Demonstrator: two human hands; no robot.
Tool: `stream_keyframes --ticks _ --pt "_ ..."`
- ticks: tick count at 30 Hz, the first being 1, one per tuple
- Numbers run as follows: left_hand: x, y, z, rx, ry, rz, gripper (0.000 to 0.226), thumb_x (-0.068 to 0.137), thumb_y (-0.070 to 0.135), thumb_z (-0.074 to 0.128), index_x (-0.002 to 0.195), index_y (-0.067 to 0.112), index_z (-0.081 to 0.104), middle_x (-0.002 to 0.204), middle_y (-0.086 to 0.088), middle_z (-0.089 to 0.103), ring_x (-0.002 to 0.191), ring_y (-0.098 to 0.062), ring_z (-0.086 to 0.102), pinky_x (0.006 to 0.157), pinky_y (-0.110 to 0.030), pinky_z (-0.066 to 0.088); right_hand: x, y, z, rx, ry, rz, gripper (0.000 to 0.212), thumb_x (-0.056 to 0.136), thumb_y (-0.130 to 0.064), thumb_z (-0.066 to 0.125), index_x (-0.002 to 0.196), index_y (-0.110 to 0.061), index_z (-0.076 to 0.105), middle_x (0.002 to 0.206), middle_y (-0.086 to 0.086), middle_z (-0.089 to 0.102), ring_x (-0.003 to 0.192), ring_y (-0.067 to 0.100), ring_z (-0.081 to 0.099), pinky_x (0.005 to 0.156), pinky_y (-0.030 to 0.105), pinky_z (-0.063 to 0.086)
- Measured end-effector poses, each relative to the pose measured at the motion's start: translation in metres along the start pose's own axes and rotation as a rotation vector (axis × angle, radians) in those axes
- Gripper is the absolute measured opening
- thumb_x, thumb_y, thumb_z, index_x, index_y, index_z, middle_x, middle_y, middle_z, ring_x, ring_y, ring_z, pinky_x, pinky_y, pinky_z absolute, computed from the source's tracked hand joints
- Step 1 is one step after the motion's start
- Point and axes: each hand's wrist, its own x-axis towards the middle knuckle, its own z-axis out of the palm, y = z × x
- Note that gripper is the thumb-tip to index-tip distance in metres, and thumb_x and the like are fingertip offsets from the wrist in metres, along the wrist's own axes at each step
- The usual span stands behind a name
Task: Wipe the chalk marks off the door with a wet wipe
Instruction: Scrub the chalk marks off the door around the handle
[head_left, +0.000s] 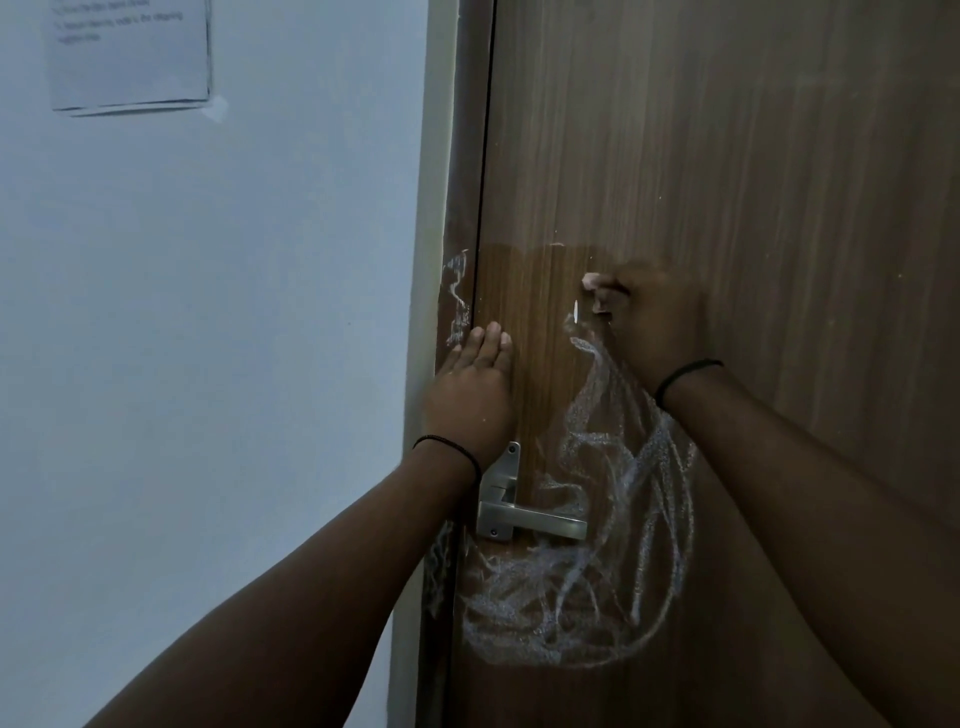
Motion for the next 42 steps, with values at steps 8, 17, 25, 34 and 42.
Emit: stream_keyframes --ticks 8,17,25,34,42 --pt "0.000 -0.001 -0.002 0.018 -0.030 0.001 0.061 0.102 0.027 0.039 0.155 0.015 0.012 0.164 -0.005 0.008 0.151 -0.021 0.006 0.121 -0.035 0.009 -0.035 0.001 0.015 -0.125 -0.081 -0.212 0.008 0.088 -0.008 0.069 0.086 -0.008 0.078 0.082 0.008 0.072 0.082 0.003 0.057 0.078 0.006 0.038" --pt "0.000 0.002 0.001 0.006 -0.008 -0.015 0.058 0.102 0.022 0.035 0.155 0.013 0.014 0.164 -0.006 0.010 0.151 -0.022 0.007 0.121 -0.034 0.005 -0.019 -0.006 0.006 -0.144 -0.136 -0.140 0.018 0.096 -0.014 0.061 0.092 -0.006 0.077 0.088 0.009 0.069 0.083 0.018 0.062 0.079 0.012 0.045" --pt "0.000 0.004 0.001 -0.003 -0.022 -0.029 0.057 0.102 0.021 0.033 0.155 0.013 0.013 0.164 -0.006 0.008 0.151 -0.022 0.005 0.121 -0.035 0.006 0.004 -0.003 -0.004 -0.092 0.101 -0.003 0.016 0.092 -0.008 0.063 0.083 -0.007 0.076 0.080 -0.001 0.070 0.078 0.004 0.056 0.067 -0.005 0.030" --pt "-0.001 0.003 0.004 0.015 -0.022 -0.020 0.059 0.103 0.025 0.035 0.155 0.013 0.010 0.164 -0.006 0.006 0.151 -0.022 0.003 0.122 -0.036 0.007 0.036 -0.013 0.013 -0.075 0.182 -0.015 0.020 0.096 -0.018 0.059 0.087 -0.014 0.076 0.085 0.001 0.074 0.085 0.008 0.060 0.071 0.012 0.030" --pt "-0.002 -0.001 0.005 0.002 -0.016 0.005 0.061 0.103 0.027 0.037 0.156 0.014 0.009 0.164 -0.005 0.004 0.152 -0.021 0.001 0.123 -0.035 0.005 0.015 -0.021 0.035 -0.223 -0.011 -0.237 0.025 0.100 -0.025 0.054 0.104 -0.014 0.076 0.100 0.009 0.070 0.096 0.024 0.060 0.084 0.029 0.041"
